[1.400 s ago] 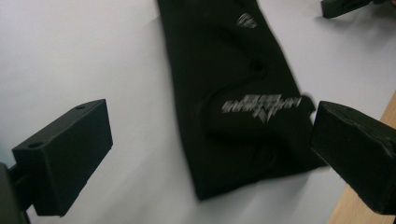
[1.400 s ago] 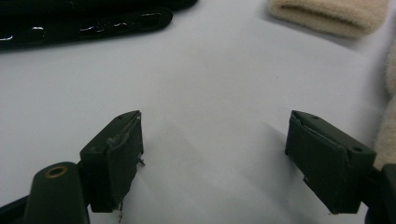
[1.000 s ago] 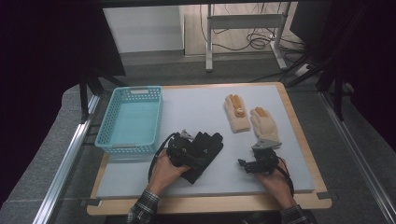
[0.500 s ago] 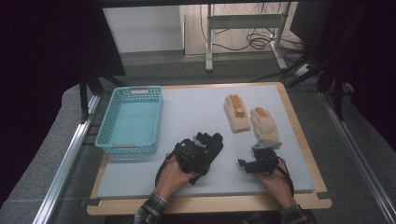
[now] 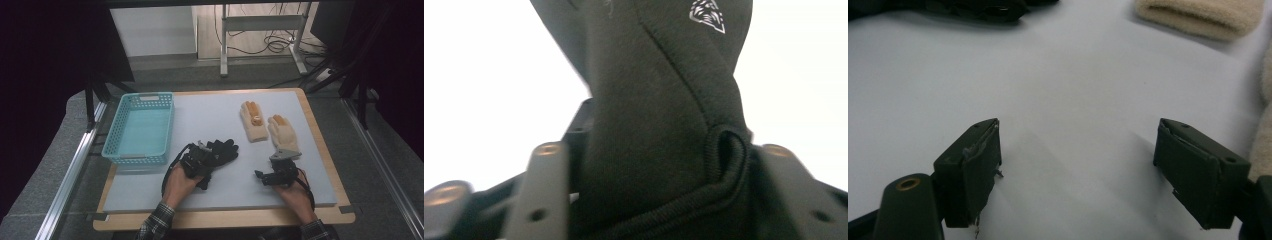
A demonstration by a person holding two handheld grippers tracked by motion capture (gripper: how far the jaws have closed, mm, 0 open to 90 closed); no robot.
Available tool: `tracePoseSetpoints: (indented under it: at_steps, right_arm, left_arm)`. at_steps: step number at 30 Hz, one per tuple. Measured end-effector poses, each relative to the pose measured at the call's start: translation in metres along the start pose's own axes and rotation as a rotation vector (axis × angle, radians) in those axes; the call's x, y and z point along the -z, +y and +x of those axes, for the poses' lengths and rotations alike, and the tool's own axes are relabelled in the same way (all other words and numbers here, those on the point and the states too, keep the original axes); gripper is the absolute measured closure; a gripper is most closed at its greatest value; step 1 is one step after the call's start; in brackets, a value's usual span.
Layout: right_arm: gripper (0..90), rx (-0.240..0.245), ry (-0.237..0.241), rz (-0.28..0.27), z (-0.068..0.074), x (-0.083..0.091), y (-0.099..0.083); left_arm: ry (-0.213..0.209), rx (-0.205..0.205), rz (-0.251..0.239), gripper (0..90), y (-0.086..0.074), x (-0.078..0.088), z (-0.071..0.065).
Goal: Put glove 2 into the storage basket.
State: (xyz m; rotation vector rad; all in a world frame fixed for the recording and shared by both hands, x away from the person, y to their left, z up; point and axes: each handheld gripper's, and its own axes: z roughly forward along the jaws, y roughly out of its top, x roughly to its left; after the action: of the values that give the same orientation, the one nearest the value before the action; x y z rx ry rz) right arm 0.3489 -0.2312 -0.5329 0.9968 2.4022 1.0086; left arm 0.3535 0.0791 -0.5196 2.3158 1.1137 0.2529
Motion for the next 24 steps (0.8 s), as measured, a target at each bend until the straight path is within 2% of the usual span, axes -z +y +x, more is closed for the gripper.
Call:
tracePoseSetpoints:
  at_steps: [1,3,6,12,16,17,18,22,23,24]
  right_arm:
    - [18.8,0.0,0.0,0.0,0.0,0.0,0.0]
    - [18.8,0.0,0.0,0.0,0.0,0.0,0.0]
    - [18.8,0.0,0.0,0.0,0.0,0.0,0.0]
    - [18.8,0.0,0.0,0.0,0.0,0.0,0.0]
    - [18.8,0.0,0.0,0.0,0.0,0.0,0.0]
    - [18.8,-0.001,0.001,0.0,0.0,0.0,0.0]
    - [18.8,-0.001,0.001,0.0,0.0,0.0,0.0]
    - [18.8,0.0,0.0,0.0,0.0,0.0,0.0]
    - [18.8,0.0,0.0,0.0,0.0,0.0,0.0]
    - [18.8,0.0,0.0,0.0,0.0,0.0,0.0]
  left_arm:
    - [0.004,0.001,-0.007,58.4,0.0,0.001,0.0]
    - [-0.008,0.0,-0.013,61.3,0.001,0.003,0.002]
    - [-0.016,0.01,-0.017,62.1,0.003,0.005,0.005]
    - [0.022,0.014,-0.034,61.5,0.015,0.017,0.011]
    - [0.048,0.021,-0.054,61.2,0.027,0.034,0.018]
    - [0.065,0.025,-0.063,61.2,0.034,0.043,0.023]
    - [0.065,0.025,-0.063,61.1,0.034,0.043,0.023]
    - [0.101,0.042,-0.071,61.0,0.046,0.062,0.034]
    - [0.121,0.05,-0.071,60.9,0.05,0.071,0.042]
    - [0.121,0.05,-0.071,60.8,0.05,0.071,0.042]
